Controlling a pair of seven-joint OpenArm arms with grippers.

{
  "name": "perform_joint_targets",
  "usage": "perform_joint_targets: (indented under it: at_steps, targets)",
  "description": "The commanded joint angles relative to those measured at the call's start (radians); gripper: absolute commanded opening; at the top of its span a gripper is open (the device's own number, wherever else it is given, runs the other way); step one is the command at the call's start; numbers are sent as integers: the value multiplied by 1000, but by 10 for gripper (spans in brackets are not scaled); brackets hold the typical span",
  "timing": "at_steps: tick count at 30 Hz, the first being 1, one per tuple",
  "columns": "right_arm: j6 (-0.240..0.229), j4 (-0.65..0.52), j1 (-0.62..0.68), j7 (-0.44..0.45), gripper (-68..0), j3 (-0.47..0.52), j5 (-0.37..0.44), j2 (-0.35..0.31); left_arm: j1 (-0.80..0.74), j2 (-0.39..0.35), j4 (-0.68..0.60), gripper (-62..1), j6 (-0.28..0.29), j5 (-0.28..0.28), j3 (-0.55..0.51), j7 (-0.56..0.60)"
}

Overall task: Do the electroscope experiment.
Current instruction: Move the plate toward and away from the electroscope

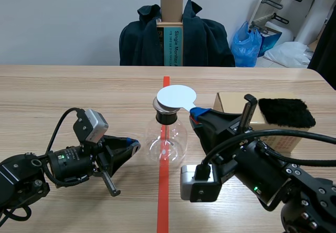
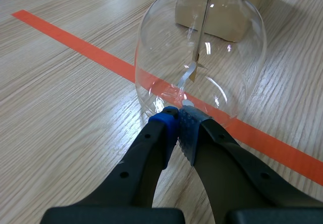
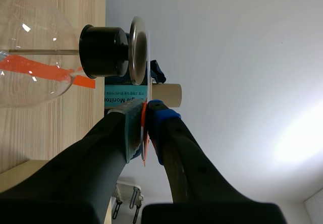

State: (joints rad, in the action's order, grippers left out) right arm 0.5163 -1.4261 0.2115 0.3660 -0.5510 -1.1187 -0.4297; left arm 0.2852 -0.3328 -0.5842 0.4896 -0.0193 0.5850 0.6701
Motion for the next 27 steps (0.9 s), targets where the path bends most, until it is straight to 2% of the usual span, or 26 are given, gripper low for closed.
perform_joint_targets:
  at_steps: [1,7,11,27]
  targets:
    - [14,-30,-12,0,-667,9,3,-16,8,5,-17,-579,-2,6,-2,14]
    - [14,-30,-12,-2,-667,9,3,-16,8,5,-17,-579,-2,6,-2,14]
    - [14,-30,-12,-40,-667,9,3,-16,8,5,-17,-579,-2,6,-2,14]
    - [14,-30,-12,-340,-667,9,4,-16,8,5,-17,-579,-2,6,-2,14]
